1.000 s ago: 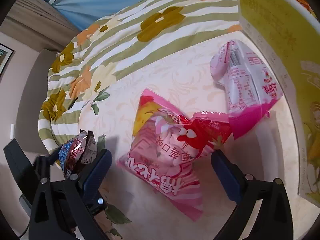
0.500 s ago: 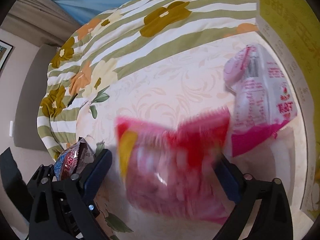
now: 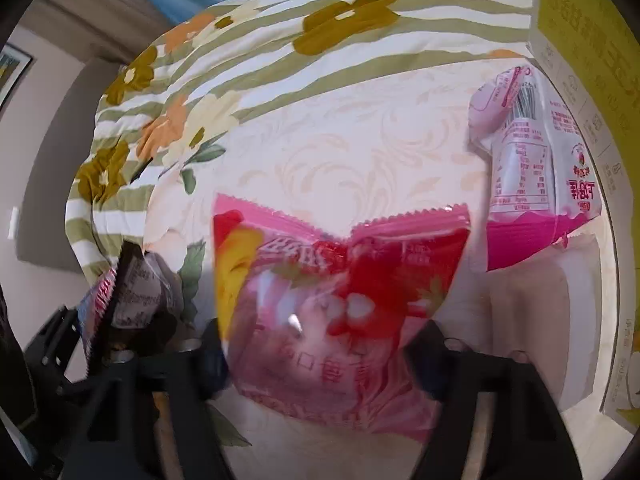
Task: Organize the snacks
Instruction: 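Grasp the purple-blue bag with the left tool while the right tool grasps the pink bag, then drop both bags into the yellow box by opening both tools, then move both tools toward the pink-white packet and clear plastic box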
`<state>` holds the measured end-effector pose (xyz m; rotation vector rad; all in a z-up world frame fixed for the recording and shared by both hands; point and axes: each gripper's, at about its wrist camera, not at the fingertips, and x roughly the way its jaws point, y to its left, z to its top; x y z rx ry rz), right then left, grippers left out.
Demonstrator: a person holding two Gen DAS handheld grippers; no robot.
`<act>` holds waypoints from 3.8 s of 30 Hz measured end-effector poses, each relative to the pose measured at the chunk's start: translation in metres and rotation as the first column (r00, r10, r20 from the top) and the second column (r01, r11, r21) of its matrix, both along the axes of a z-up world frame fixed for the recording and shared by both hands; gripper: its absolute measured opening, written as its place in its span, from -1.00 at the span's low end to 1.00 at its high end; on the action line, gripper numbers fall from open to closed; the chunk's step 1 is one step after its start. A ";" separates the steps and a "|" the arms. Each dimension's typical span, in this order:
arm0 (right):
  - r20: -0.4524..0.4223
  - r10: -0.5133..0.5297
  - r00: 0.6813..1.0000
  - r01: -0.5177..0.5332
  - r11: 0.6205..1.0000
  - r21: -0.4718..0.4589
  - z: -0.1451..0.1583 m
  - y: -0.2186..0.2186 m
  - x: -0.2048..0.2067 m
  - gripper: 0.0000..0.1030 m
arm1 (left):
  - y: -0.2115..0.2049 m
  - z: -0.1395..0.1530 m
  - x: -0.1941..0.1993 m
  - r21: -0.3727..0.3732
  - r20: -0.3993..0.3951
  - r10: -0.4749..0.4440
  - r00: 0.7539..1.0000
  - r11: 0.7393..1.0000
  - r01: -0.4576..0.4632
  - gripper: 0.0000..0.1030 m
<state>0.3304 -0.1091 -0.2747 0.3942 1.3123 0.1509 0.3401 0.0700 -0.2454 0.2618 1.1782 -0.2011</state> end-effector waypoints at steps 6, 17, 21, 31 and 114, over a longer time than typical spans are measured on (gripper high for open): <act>0.068 0.018 0.998 -0.016 0.999 -0.030 0.021 0.004 -0.013 0.21 | 0.004 0.022 -0.005 -0.037 0.036 -0.001 0.999 0.999 0.003 0.28; 0.236 -0.042 0.971 0.061 0.996 -0.071 0.107 -0.022 -0.051 0.21 | -0.019 0.107 -0.010 -0.164 0.163 -0.061 0.985 0.982 0.088 0.28; 0.293 -0.083 0.952 0.112 0.990 -0.083 0.139 -0.048 -0.065 0.21 | -0.049 0.142 -0.008 -0.185 0.228 -0.106 0.968 0.971 0.150 0.28; 0.399 -0.126 0.908 0.186 0.976 -0.117 0.197 -0.146 -0.078 0.21 | -0.174 0.196 -0.005 -0.229 0.308 -0.176 0.935 0.940 0.252 0.29; 0.457 0.085 0.886 0.015 0.977 -0.211 0.193 -0.141 -0.094 0.92 | -0.080 0.159 -0.020 -0.360 0.134 0.063 0.989 0.933 -0.011 0.99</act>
